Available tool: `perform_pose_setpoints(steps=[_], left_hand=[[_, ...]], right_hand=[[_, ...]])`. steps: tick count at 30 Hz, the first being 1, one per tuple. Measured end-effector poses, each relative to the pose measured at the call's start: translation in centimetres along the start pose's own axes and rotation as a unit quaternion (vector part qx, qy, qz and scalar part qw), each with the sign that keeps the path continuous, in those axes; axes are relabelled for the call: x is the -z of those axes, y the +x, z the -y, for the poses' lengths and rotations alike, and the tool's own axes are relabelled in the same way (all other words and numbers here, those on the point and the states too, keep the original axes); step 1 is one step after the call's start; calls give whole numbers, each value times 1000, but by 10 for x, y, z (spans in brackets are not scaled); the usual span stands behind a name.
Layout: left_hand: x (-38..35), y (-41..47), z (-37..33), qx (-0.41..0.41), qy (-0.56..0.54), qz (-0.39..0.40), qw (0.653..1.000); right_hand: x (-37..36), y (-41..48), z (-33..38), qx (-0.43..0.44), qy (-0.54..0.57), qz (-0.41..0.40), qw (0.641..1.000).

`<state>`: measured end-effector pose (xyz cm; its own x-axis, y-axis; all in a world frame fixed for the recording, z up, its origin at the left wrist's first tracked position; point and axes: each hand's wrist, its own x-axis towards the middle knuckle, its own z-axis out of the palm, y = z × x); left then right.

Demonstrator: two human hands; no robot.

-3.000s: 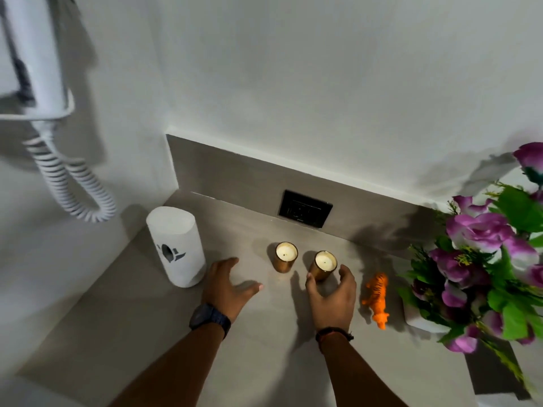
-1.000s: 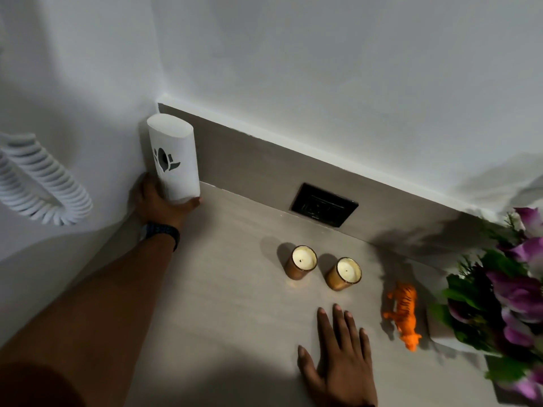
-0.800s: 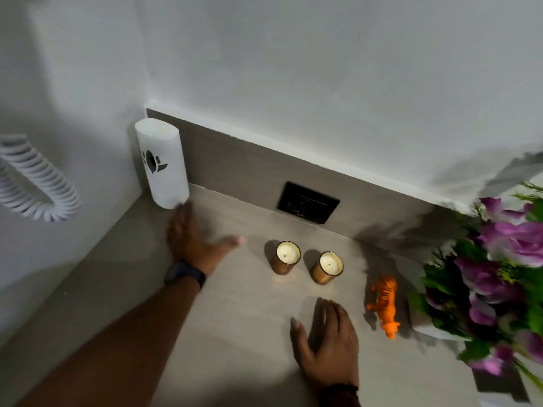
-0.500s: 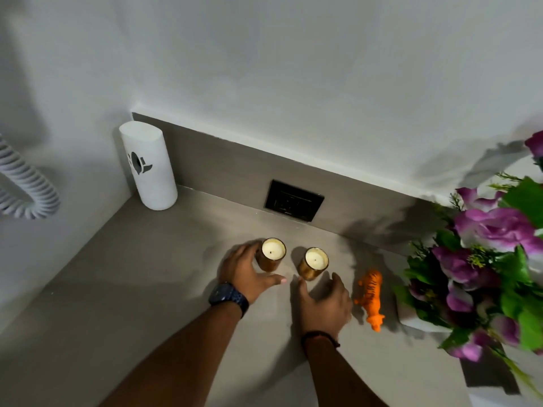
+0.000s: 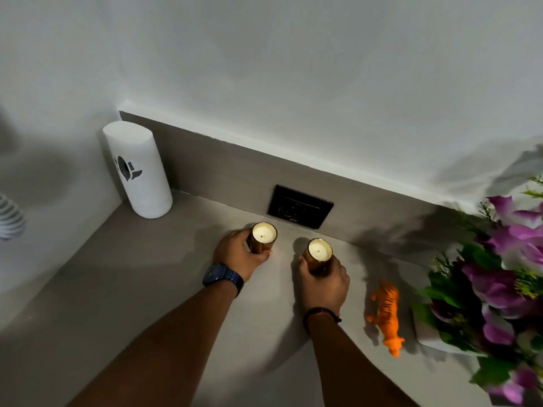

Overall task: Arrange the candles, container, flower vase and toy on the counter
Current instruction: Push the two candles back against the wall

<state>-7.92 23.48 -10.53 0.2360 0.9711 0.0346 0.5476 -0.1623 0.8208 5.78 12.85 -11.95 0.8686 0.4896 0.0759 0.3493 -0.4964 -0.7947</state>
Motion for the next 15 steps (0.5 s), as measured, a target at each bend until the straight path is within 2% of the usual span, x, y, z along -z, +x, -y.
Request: perform_pose_setpoints(steps=[11, 15], left_hand=[[-9, 41, 7, 9, -5, -22, 1000], [-9, 40, 10, 8, 11, -6, 1000]], right_hand=[[-17, 30, 7, 9, -21, -24, 999], [-17, 31, 7, 16, -22, -28, 999]])
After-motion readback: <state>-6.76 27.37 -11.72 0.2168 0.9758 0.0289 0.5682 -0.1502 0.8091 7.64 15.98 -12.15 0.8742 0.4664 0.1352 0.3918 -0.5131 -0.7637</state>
